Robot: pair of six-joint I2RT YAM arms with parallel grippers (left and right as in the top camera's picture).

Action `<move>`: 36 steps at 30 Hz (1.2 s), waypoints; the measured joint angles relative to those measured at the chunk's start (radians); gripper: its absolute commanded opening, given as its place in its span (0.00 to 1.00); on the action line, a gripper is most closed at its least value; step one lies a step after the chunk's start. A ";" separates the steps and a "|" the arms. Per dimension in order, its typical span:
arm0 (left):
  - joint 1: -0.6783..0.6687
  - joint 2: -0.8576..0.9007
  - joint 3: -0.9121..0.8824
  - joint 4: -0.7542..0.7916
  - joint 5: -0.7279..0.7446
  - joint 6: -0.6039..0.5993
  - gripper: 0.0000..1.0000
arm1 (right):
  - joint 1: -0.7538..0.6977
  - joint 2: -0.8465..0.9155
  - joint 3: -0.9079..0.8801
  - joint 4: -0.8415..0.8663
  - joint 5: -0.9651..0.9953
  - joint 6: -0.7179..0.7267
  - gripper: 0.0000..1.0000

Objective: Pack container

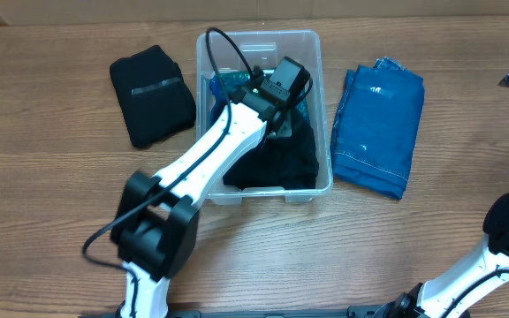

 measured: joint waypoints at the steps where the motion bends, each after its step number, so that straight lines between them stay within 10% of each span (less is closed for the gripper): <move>1: 0.004 0.033 0.000 -0.004 0.001 0.000 0.04 | 0.000 0.000 0.000 0.000 0.000 0.000 1.00; 17: 0.010 0.087 0.009 -0.091 0.077 0.045 0.08 | 0.000 0.000 0.000 0.000 0.000 0.000 1.00; 24: 0.008 -0.090 0.055 0.182 0.077 0.048 0.04 | 0.000 0.000 0.000 0.000 0.000 0.000 1.00; 36: 0.010 0.199 0.055 0.303 0.108 0.067 0.05 | 0.000 0.000 0.000 0.000 0.000 0.000 1.00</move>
